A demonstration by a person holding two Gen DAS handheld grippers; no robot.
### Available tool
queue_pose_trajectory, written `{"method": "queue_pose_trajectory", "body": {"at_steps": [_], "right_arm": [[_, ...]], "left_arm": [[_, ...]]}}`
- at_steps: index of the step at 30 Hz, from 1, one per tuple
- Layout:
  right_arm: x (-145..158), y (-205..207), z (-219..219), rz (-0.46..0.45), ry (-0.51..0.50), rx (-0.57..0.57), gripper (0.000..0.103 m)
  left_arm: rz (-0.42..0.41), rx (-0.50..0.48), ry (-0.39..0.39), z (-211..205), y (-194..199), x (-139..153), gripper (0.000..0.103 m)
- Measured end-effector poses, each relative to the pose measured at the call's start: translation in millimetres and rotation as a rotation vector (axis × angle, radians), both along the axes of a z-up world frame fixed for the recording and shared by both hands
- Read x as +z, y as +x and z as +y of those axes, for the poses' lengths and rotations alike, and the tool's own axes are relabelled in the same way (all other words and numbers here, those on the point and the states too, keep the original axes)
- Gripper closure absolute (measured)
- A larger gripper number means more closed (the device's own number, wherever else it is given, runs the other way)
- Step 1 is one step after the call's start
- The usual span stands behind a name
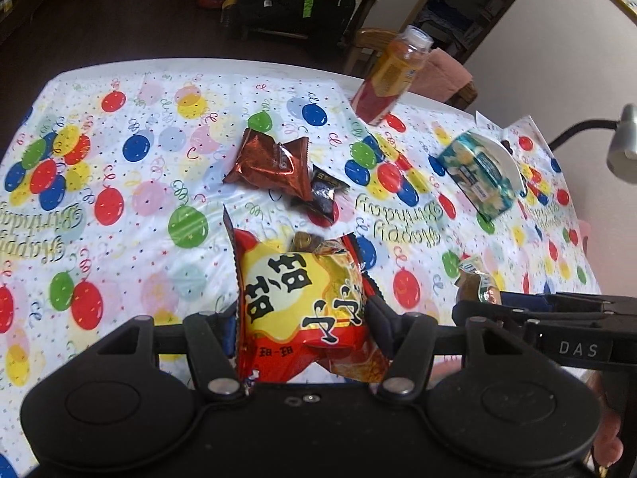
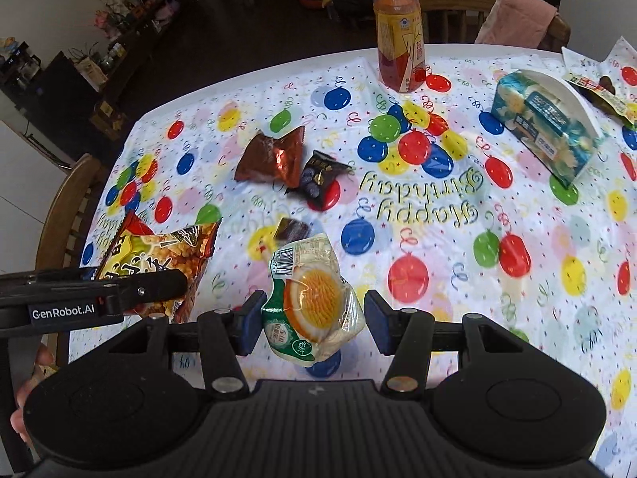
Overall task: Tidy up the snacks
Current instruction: 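Carry the chip bag and jelly cup into the white box and open both grippers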
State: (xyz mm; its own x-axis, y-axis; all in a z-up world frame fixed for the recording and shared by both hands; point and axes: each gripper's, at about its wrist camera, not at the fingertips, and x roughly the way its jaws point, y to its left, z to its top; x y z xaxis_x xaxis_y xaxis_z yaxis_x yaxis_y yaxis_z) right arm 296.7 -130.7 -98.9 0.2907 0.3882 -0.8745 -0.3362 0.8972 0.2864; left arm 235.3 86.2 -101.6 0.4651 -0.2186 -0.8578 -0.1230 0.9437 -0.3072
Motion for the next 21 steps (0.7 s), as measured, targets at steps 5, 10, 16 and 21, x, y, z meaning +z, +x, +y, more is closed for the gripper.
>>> {"method": "queue_pose_trajectory", "body": {"at_steps": [5, 10, 16, 21], "right_arm": [[6.6, -27.9, -9.4, -0.005, 0.002, 0.001, 0.050], [11.2, -52.7, -19.8, -0.013, 0.003, -0.007, 0.050], [8.1, -80.0, -32.3, -0.006, -0.002, -0.016, 0.050], [-3.7, -101.2, -42.1, 0.010, -0.018, -0.022, 0.050]], "left_arm": [[-0.015, -0.030, -0.012, -7.7, -25.5, 8.5, 0.043], [-0.017, -0.066, -0.009, -17.5, -48.2, 10.8, 0.043], [-0.017, -0.119, -0.012, -30.3, -74.4, 7.7, 0.043], [-0.011, -0.161, -0.005, -41.7, -94.9, -0.3, 0.043]]}}
